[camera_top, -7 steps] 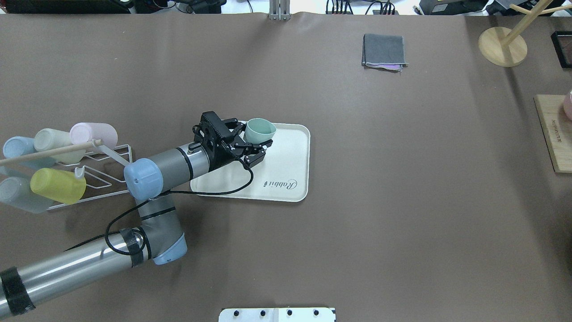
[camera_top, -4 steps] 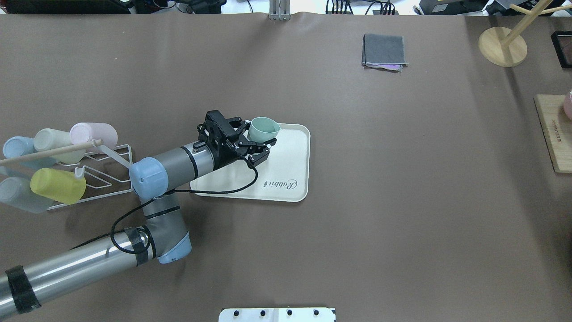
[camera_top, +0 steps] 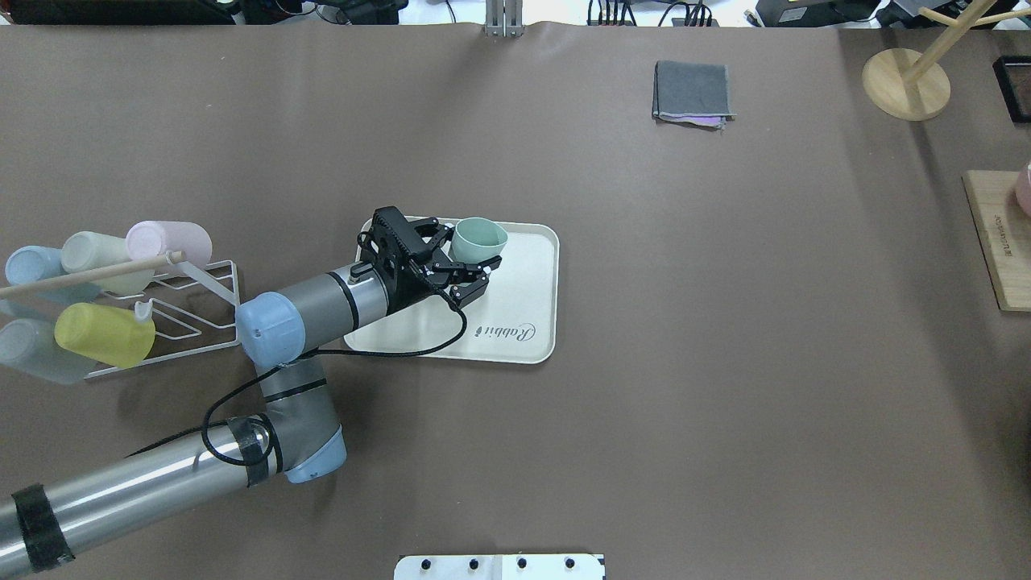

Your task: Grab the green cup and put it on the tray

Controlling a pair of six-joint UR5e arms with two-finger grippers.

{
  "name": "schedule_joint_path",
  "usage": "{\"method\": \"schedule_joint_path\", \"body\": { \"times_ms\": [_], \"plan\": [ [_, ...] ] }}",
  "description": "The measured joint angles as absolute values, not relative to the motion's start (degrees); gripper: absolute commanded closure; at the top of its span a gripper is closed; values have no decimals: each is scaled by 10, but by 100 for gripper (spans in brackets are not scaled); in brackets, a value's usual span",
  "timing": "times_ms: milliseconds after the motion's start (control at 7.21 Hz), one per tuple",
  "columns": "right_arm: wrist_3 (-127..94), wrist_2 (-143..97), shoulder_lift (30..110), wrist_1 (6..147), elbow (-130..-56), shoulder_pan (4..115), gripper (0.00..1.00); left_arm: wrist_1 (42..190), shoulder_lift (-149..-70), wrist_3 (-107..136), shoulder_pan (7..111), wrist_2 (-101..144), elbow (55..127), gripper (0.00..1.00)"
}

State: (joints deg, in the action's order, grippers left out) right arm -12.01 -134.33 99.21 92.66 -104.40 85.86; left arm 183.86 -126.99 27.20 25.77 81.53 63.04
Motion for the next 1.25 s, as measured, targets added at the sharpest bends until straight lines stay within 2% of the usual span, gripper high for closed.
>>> {"method": "schedule_joint_path", "body": {
  "times_ms": [694, 1249],
  "plan": [
    [-126, -1346, 1003, 923, -1040, 863, 0, 1853, -1265, 270, 253, 808, 631, 15],
    [-127, -1343, 1003, 922, -1039, 863, 0, 1858, -1265, 249, 252, 803, 631, 14]
  ]
}}
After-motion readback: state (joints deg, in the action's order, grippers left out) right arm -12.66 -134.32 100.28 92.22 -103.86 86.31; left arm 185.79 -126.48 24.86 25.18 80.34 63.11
